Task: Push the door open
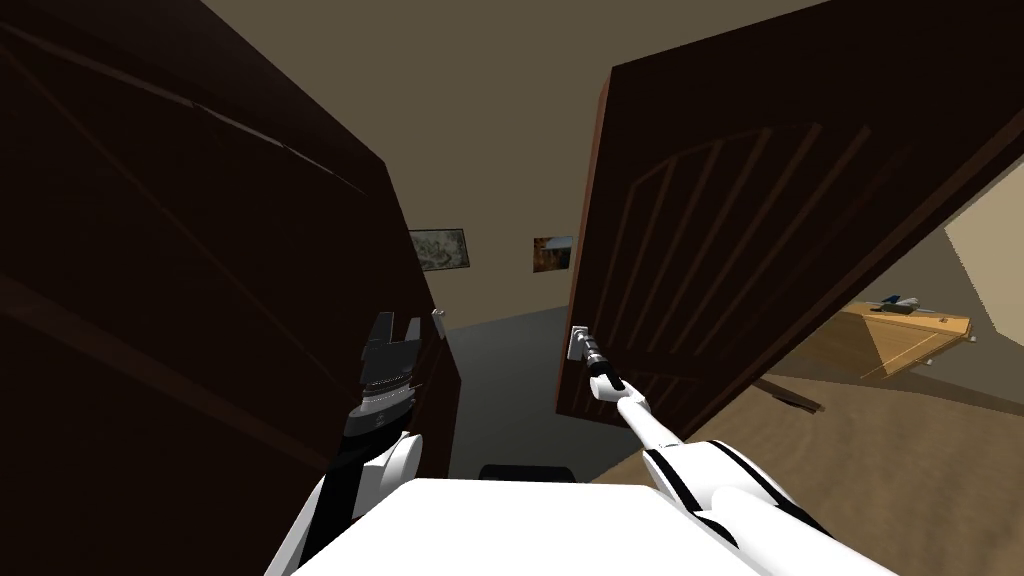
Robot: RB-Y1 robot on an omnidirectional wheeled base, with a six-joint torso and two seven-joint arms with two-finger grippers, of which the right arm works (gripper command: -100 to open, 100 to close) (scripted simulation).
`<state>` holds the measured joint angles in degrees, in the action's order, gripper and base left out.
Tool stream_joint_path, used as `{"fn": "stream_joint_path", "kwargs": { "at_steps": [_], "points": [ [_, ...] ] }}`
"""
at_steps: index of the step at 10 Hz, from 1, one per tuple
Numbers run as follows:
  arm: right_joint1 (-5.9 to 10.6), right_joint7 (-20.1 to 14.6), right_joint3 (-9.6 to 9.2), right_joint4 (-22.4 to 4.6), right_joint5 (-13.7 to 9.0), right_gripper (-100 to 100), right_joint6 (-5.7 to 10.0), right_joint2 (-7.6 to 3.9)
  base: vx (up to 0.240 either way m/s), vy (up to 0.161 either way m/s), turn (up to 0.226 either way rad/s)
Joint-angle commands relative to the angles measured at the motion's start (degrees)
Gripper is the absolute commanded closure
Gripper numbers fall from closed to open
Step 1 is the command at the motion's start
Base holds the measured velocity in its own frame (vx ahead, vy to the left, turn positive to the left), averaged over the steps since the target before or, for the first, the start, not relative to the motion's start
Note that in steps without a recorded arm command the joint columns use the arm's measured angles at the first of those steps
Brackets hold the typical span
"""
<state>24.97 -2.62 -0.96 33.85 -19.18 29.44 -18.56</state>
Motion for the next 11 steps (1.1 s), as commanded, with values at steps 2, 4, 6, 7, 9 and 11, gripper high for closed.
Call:
{"fn": "stream_joint_path", "kwargs": {
  "at_steps": [2,4,6,7,9,11],
  "points": [
    [0.1,1.45,2.09,0.0,-0.24,100,0.17,0.12,0.178,0.074,-0.054],
    [0.3,2.25,3.38,-0.61,-0.37,100,0.16,0.38,0.162,0.093,-0.075],
    [0.28,2.38,3.55,-0.82,-0.38,100,0.01,0.33,0.114,0.065,-0.045],
    [0.18,2.63,4.32,-1.15,-0.72,100,0.19,-0.09,0.108,0.031,-0.025],
    [0.02,2.87,5.02,-1.42,-1.05,100,0.32,-0.44,0.186,0.022,-0.043],
    [-0.18,3.19,5.92,-1.78,-1.48,100,0.48,-0.88,0.19,0.031,-0.028]
  ]
}}
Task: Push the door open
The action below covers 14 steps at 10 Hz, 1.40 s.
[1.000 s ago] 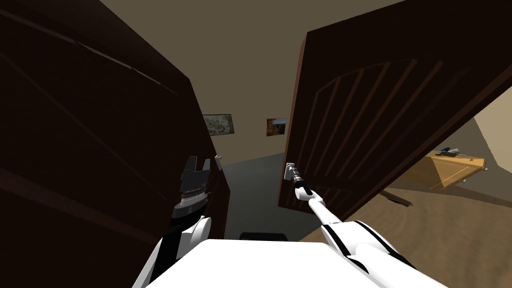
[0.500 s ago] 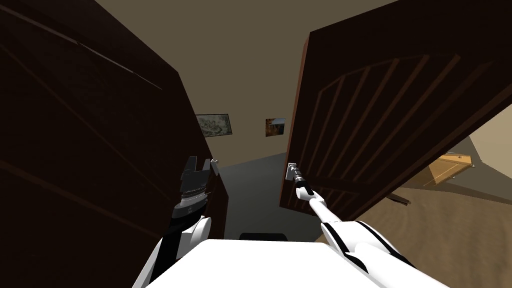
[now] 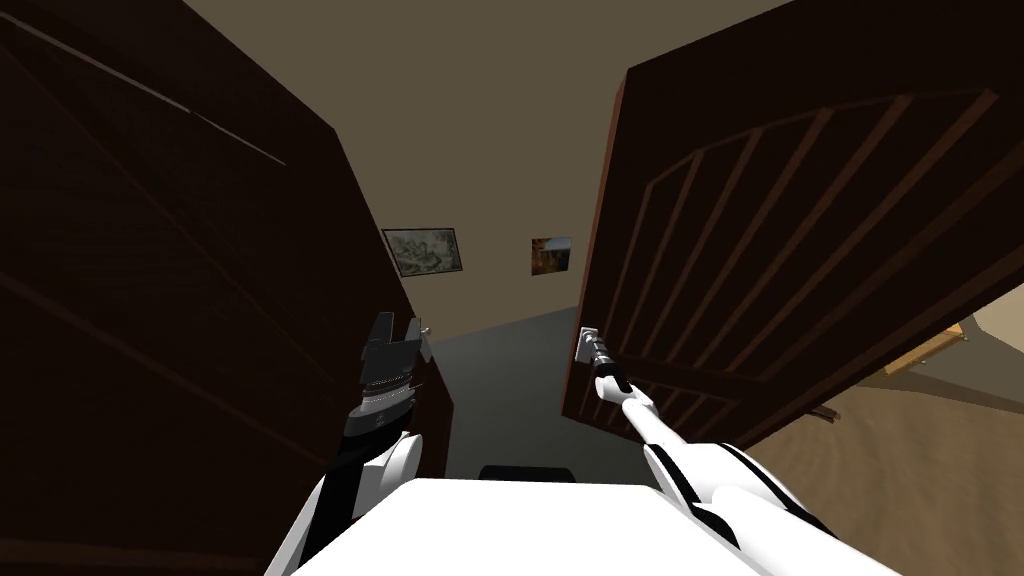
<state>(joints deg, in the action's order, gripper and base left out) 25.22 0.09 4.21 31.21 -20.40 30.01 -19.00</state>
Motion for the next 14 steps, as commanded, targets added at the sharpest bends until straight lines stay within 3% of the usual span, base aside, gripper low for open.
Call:
{"fn": "stream_joint_path", "kwargs": {
  "at_steps": [1,7,10,11,14],
  "points": [
    [-0.52,0.62,1.16,0.7,-0.46,100,-0.01,-0.65,0.211,0.03,-0.045],
    [-1.05,1.45,3.54,-0.24,-1.58,100,0.42,-1.83,0.171,0.023,-0.034],
    [-1.05,1.45,3.54,-0.24,-1.58,100,0.42,-1.83,0.047,-0.002,-0.006],
    [-1.29,1.81,4.58,-0.65,-2.08,100,0.61,-2.35,0.102,0.019,-0.037],
    [-1.47,2.08,5.38,-1.3,-2.46,100,0.76,-2.74,0.168,0.05,-0.053]
  ]
}}
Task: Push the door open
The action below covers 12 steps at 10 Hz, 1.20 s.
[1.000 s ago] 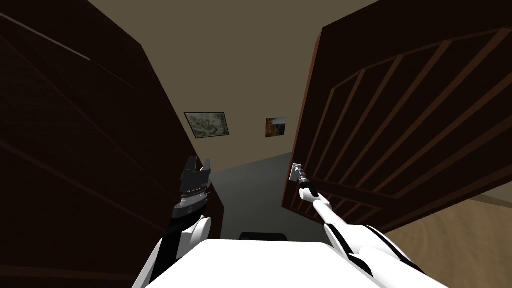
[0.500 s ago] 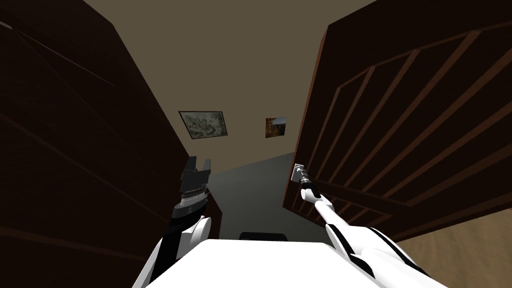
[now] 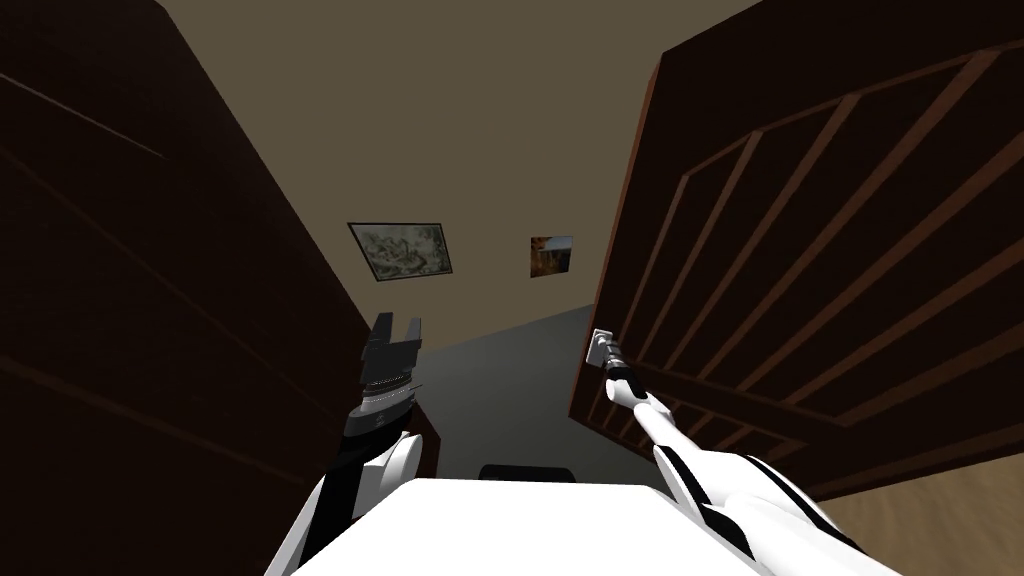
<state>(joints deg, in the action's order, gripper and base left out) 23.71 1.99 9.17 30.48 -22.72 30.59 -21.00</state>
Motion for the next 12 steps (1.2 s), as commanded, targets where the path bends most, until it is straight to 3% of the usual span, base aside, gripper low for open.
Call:
{"fn": "stream_joint_path", "kwargs": {
  "at_steps": [1,5,12],
  "points": [
    [-0.14,0.46,1.22,-0.56,-0.51,100,0.31,-1.14,0.165,0.041,-0.048],
    [-0.26,0.64,1.76,-0.77,-0.77,100,0.41,-1.4,0.104,0.015,-0.025],
    [-1.08,1.91,5.41,-2.21,-2.5,100,1.08,-3.21,0.169,0.051,-0.055]
  ]
}}
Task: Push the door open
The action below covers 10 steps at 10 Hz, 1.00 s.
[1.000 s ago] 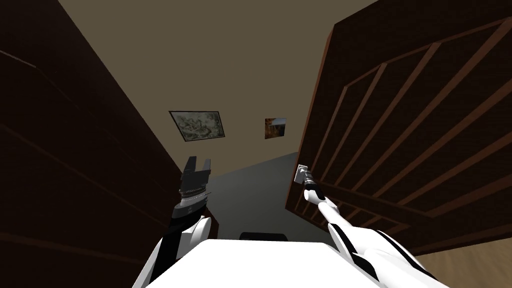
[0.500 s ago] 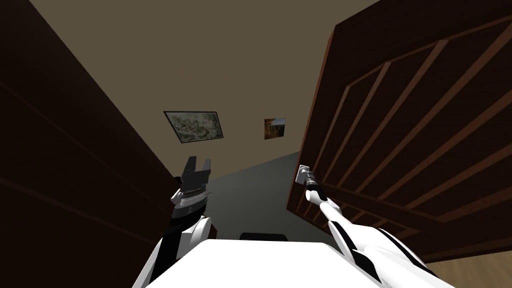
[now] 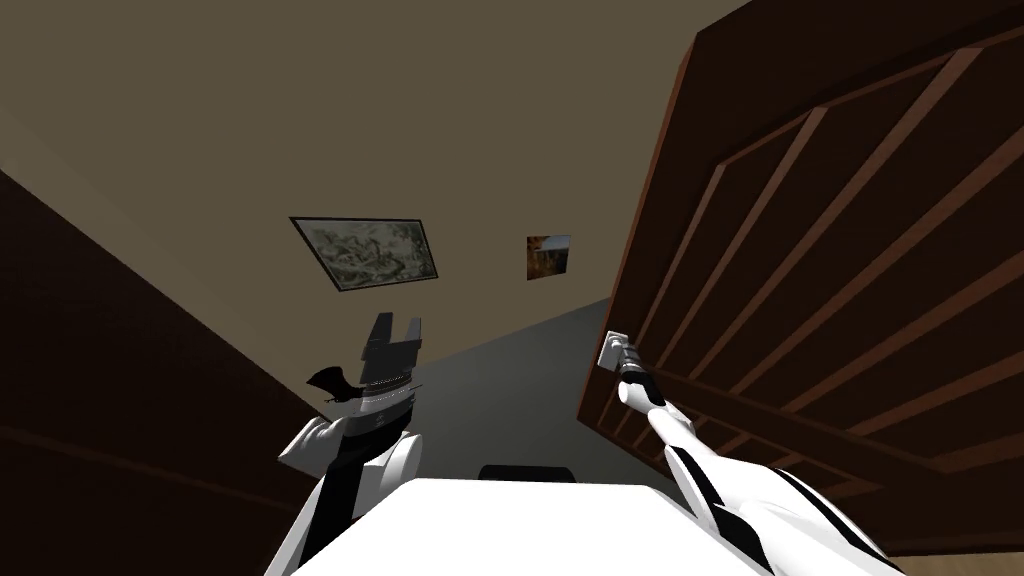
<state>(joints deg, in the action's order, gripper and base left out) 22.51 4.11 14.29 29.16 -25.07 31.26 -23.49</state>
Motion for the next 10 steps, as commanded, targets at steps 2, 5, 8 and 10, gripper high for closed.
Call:
{"fn": "stream_joint_path", "kwargs": {
  "at_steps": [2,5,8,10],
  "points": [
    [0.03,-0.07,0.68,-1.04,-0.33,100,0.48,-0.91,0.162,0.046,-0.043],
    [-0.13,0.18,1.4,-1.32,-0.67,100,0.62,-1.27,0.113,0.053,-0.044],
    [-0.41,0.61,2.66,-1.82,-1.27,100,0.85,-1.9,0.144,0.059,-0.046],
    [-1.25,1.2,3.63,-1.79,-1.84,100,0.68,-2.26,0.105,0.008,-0.056]
  ]
}}
